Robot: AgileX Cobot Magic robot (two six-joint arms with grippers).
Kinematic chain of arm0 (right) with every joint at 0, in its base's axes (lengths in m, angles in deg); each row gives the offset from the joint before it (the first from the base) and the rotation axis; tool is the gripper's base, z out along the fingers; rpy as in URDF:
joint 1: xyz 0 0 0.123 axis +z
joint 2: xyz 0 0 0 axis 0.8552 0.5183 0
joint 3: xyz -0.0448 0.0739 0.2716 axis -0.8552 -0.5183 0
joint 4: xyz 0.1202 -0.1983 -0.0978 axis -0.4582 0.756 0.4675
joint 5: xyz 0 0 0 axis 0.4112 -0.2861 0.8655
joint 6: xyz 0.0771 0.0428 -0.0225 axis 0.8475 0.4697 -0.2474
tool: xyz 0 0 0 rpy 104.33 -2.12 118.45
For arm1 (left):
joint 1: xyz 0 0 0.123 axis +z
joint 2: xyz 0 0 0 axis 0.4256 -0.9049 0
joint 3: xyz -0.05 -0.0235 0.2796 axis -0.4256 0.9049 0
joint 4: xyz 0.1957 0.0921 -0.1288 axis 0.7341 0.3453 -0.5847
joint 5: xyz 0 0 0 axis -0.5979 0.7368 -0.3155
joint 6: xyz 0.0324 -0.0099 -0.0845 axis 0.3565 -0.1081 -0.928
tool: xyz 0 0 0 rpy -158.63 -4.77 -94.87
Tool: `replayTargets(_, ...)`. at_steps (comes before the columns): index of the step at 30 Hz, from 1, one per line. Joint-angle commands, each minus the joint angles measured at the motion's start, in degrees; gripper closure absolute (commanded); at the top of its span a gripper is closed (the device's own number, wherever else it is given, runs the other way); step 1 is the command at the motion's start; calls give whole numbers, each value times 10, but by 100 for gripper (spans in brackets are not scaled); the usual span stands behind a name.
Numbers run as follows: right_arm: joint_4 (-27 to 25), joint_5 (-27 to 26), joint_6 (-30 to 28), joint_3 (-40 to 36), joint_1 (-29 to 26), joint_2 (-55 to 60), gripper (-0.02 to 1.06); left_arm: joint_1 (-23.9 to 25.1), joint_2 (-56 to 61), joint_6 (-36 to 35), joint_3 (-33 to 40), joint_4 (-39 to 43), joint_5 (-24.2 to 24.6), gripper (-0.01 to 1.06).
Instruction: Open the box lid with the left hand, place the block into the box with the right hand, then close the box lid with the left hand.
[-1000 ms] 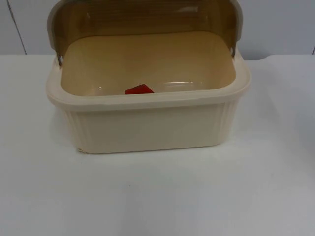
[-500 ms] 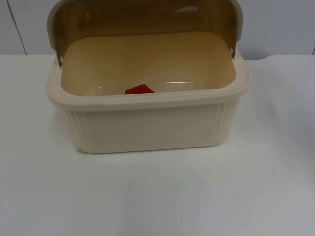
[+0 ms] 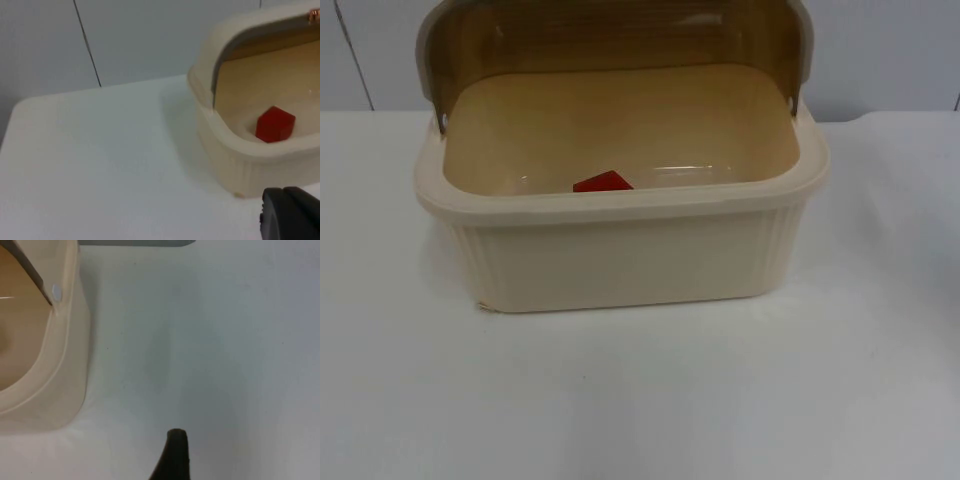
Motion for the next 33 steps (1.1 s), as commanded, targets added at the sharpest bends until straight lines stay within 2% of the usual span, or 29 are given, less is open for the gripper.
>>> replayTargets(1, 0, -5, -3, 2, -2, 0, 34, 1, -51, 11, 2, 15, -60, 105)
replayTargets(7, 0, -5, -3, 2, -2, 0, 34, 1, -174, 22, -32, -1, -106, 105)
replayTargets(11, -1, -4, -3, 2, -2, 0, 34, 1, -299, 75, -103, -45, -150, 105)
replayTargets(14, -1, -4, -3, 2, -2, 0, 34, 1, -356, 93, -150, -57, -152, 105)
replayTargets(18, -1, -4, -3, 2, -2, 0, 34, 1, -470, 178, -247, -106, -152, 105)
replayTargets(20, -1, -4, -3, 2, -2, 0, 34, -1, -482, 186, -254, -110, -152, 105)
replayTargets(23, -1, -4, -3, 2, -2, 0, 34, -20, -561, 232, -316, -118, -151, 105)
replayTargets(25, -1, -4, -3, 2, -2, 0, 34, -23, -573, 234, -326, -117, -149, 105)
replayTargets(30, 0, -4, -5, 2, -2, 0, 34, -92, -685, 253, -417, -99, -139, 105)
replayTargets(33, 0, -4, -5, 2, -2, 0, 34, -120, -718, 253, -444, -69, -138, 105)
